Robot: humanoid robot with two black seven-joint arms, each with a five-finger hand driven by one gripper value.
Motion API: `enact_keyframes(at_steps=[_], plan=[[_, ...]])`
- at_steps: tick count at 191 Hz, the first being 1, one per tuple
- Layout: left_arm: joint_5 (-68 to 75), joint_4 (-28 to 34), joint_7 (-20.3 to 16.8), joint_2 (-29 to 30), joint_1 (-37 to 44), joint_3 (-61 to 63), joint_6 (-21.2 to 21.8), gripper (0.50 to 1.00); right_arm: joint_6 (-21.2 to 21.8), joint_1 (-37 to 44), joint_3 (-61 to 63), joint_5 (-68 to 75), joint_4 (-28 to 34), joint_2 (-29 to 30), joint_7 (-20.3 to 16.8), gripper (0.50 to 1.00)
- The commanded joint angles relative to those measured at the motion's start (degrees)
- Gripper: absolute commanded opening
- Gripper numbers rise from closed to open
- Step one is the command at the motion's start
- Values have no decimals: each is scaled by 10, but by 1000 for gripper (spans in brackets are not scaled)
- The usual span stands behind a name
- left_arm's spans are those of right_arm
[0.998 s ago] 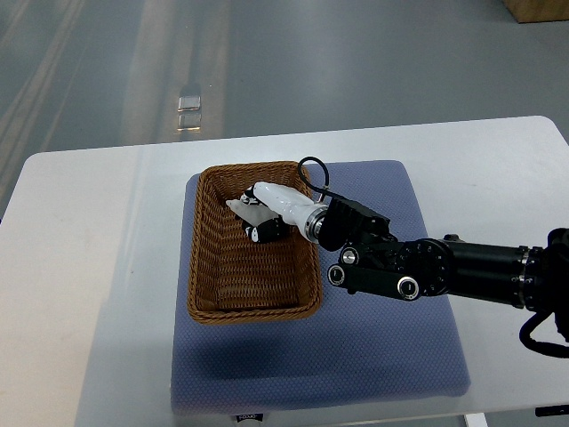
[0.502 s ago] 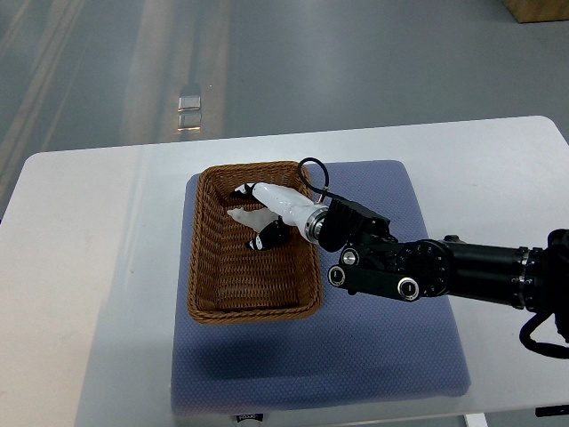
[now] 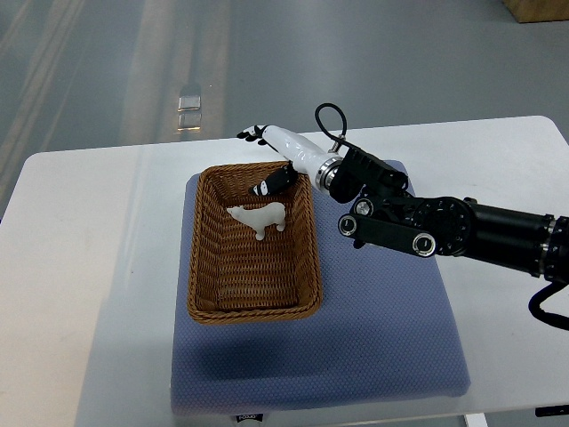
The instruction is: Place white bear in brown basket with right hand
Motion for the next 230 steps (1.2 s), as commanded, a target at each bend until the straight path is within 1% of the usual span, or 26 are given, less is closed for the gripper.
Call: enact_keyframes(at_steps=[1, 12, 27, 53, 69, 76, 81, 96, 101, 111, 119, 127, 134, 136, 137, 138, 149, 150, 151, 154, 161, 177, 187, 203, 215, 230], plan=[[0, -1, 0, 0, 0, 0, 0, 1000, 1, -7, 54, 1, 2, -25, 1, 858], [0, -1, 0, 0, 0, 0, 0, 1000, 2, -13, 97, 1, 2, -35, 1, 858], [0, -1, 0, 0, 0, 0, 0, 1000, 3, -51, 182, 3, 2, -43, 1, 860], [0, -2, 0, 0, 0, 1, 0, 1000, 2, -108, 323, 30, 2, -31, 1, 860], [0, -2, 0, 0, 0, 1, 0, 1000, 2, -145, 401, 77, 1, -26, 1, 860], [0, -2, 0, 0, 0, 1, 0, 1000, 2, -156, 425, 104, -2, -20, 1, 870], [0, -2, 0, 0, 0, 1, 0, 1000, 2, -166, 448, 132, -3, -14, 1, 891], [0, -2, 0, 0, 0, 1, 1, 1000, 3, -179, 495, 199, -10, -6, 2, 897], [0, -2, 0, 0, 0, 1, 1, 1000, 5, -183, 511, 226, -17, -5, 3, 911], [0, -2, 0, 0, 0, 1, 2, 1000, 11, -186, 528, 265, -27, -5, 3, 917], [0, -2, 0, 0, 0, 1, 2, 1000, 28, -188, 546, 308, -39, -5, 8, 917], [0, -2, 0, 0, 0, 1, 2, 1000, 59, -193, 559, 357, -54, -5, 16, 917], [0, -2, 0, 0, 0, 1, 2, 1000, 102, -201, 564, 402, -73, -6, 24, 919], [0, -2, 0, 0, 0, 1, 2, 1000, 103, -201, 564, 403, -73, -6, 24, 919], [0, -2, 0, 0, 0, 1, 2, 1000, 115, -203, 565, 411, -79, -6, 26, 919], [0, -2, 0, 0, 0, 1, 2, 1000, 115, -203, 565, 411, -79, -6, 26, 919], [0, -2, 0, 0, 0, 1, 2, 1000, 182, -210, 565, 457, -113, -5, 40, 919], [0, -2, 0, 0, 0, 1, 2, 1000, 182, -210, 565, 457, -113, -5, 40, 919], [1, -2, 0, 0, 0, 1, 2, 1000, 193, -211, 565, 461, -119, -5, 43, 919], [0, -2, 0, 0, 0, 1, 2, 1000, 203, -212, 565, 465, -126, -4, 45, 919], [0, -2, 0, 0, 0, 1, 2, 1000, 236, -217, 565, 476, -147, -4, 63, 919], [0, -2, 0, 0, 0, 1, 3, 1000, 291, -226, 564, 481, -179, 2, 104, 921], [0, -2, 0, 0, 0, 1, 3, 1000, 314, -229, 564, 481, -191, 9, 117, 921], [0, -2, 0, 0, 0, 1, 3, 1000, 341, -239, 566, 482, -199, 15, 124, 921], [0, -3, 0, 0, 0, 1, 3, 1000, 343, -240, 566, 482, -200, 17, 133, 921], [0, -4, 0, 0, 0, 1, 3, 1000, 342, -240, 565, 485, -210, 19, 158, 921]])
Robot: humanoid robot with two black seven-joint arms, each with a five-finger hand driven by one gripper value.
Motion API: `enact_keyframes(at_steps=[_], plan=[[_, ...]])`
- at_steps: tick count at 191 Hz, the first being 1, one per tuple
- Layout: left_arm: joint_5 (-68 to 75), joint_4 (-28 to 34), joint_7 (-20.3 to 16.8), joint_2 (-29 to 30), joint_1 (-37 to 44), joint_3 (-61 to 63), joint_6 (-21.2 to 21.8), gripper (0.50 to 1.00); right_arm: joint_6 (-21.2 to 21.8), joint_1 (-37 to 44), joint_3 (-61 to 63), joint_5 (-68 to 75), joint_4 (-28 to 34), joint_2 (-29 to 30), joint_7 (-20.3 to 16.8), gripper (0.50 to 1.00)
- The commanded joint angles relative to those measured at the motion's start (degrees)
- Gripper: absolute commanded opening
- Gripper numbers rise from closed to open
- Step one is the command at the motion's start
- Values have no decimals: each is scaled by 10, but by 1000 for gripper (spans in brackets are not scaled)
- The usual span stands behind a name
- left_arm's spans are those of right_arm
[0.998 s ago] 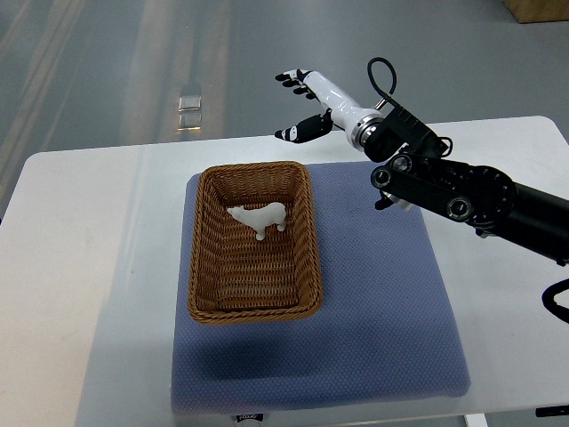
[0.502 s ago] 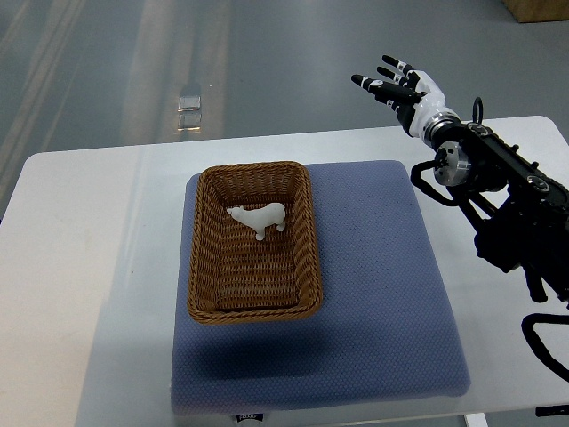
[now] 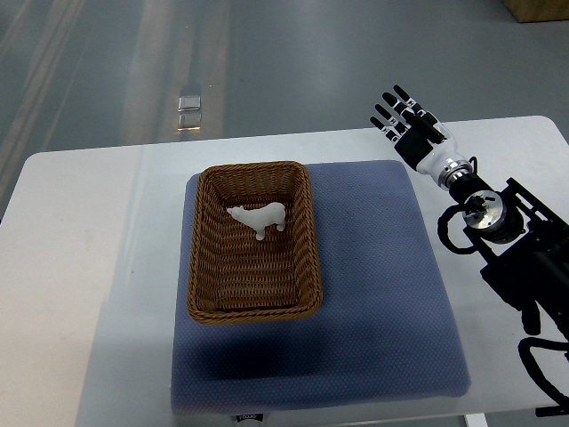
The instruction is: Place white bear in brown basket with right hand
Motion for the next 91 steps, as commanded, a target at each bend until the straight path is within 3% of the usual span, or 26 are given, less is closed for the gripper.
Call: enact_keyframes(at_steps=[1, 20, 91], plan=[[0, -2, 0, 0, 0, 0, 1, 1000, 3, -1, -1, 4, -10, 3, 26, 921], [0, -3, 0, 0, 0, 0, 1, 1000, 4, -2, 0, 16, -16, 11, 48, 921], [0, -1, 0, 0, 0, 0, 2, 1000, 4, -1, 0, 40, -16, 9, 49, 921]])
